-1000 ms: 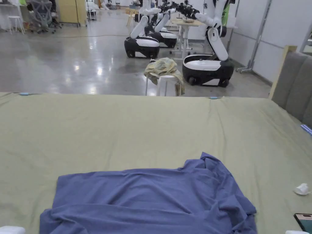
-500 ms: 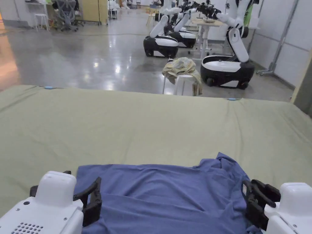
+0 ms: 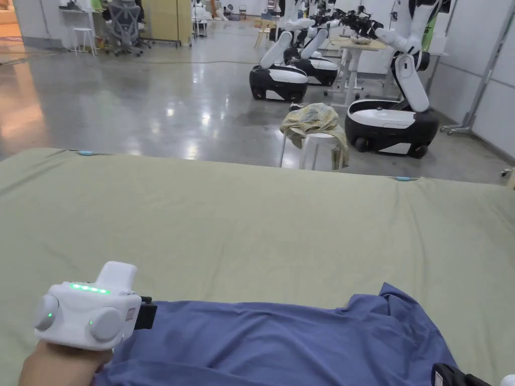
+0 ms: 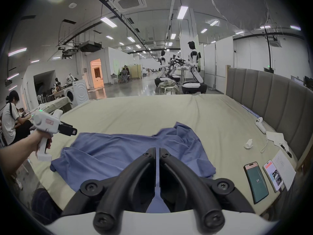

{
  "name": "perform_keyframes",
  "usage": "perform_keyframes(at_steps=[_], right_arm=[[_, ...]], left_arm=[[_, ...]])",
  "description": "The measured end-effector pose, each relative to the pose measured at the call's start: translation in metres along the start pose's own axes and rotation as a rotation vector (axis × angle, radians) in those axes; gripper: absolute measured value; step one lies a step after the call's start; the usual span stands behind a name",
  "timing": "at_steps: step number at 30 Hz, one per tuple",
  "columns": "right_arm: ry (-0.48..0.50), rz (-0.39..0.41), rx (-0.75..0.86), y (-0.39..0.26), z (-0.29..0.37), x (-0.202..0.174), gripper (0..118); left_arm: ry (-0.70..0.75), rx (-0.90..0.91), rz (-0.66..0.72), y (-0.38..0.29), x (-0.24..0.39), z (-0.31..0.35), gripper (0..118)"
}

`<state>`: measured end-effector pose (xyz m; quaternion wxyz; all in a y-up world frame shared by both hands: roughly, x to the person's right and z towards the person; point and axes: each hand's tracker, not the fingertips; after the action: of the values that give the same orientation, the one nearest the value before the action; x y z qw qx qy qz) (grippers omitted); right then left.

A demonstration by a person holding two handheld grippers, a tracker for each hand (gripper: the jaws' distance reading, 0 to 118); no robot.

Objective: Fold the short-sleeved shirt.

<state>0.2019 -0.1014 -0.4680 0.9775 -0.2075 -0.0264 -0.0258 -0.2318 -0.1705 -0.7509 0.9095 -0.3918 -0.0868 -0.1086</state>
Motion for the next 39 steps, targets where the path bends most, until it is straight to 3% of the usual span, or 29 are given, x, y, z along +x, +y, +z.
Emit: perform_keyframes(at_steps=[4,7,8,9,11,13,14,17,19,20,21,22,23,25,27,32,39], right_arm=[[-0.048,-0.012,-0.088,0.006,-0.032,0.029,6],[-0.069,-0.01,-0.143,0.023,-0.075,0.055,6],[-0.081,0.003,-0.157,0.029,-0.092,0.062,6],[-0.092,0.017,-0.198,0.036,-0.116,0.071,9],[-0.084,0.016,-0.282,0.049,-0.165,0.087,31],[-0.073,-0.014,-0.349,0.055,-0.215,0.103,87],[-0.083,-0.003,-0.406,0.056,-0.237,0.108,102],[-0.16,0.062,-0.497,0.044,-0.286,0.121,106],[-0.159,0.042,-0.567,0.031,-0.302,0.127,101],[-0.159,0.029,-0.593,0.028,-0.304,0.129,91],[-0.172,0.039,-0.586,0.028,-0.304,0.128,48],[-0.162,0.052,-0.542,0.032,-0.292,0.124,13],[-0.136,0.049,-0.472,0.038,-0.279,0.12,4],[-0.066,0.074,-0.413,0.054,-0.25,0.112,4],[-0.06,0.114,-0.317,0.07,-0.207,0.101,4],[-0.005,0.118,-0.159,0.091,-0.09,0.091,4],[0.001,0.073,-0.275,0.013,0.009,0.081,4]], left_arm=[[0.029,-0.107,0.047,0.017,-0.007,-0.059,67],[0.022,-0.12,-0.06,0.012,0.001,-0.068,59],[0.027,-0.096,-0.083,0.012,0.005,-0.062,43],[0.017,-0.092,-0.073,0.01,0.008,-0.055,6],[0.074,-0.039,-0.08,0.011,0.019,-0.046,6],[-0.008,-0.065,-0.091,0.013,0.022,-0.035,6],[-0.011,-0.043,-0.087,0.013,0.024,-0.028,6],[-0.031,0.039,-0.056,0.023,0.022,0.002,6],[-0.035,0.046,-0.06,0.026,0.023,0.018,6],[-0.029,0.06,-0.066,0.026,0.024,0.023,6],[-0.031,0.068,-0.07,0.028,0.022,0.028,6],[-0.039,0.072,-0.066,0.028,0.021,0.033,6],[-0.049,0.079,-0.058,0.028,0.02,0.037,6],[-0.043,0.146,-0.028,0.026,0.018,0.049,6],[-0.058,0.157,-0.019,0.023,0.014,0.068,6],[-0.094,0.256,0.031,-0.009,0.002,0.142,6],[-0.097,0.135,0.084,-0.109,-0.011,0.197,6]])
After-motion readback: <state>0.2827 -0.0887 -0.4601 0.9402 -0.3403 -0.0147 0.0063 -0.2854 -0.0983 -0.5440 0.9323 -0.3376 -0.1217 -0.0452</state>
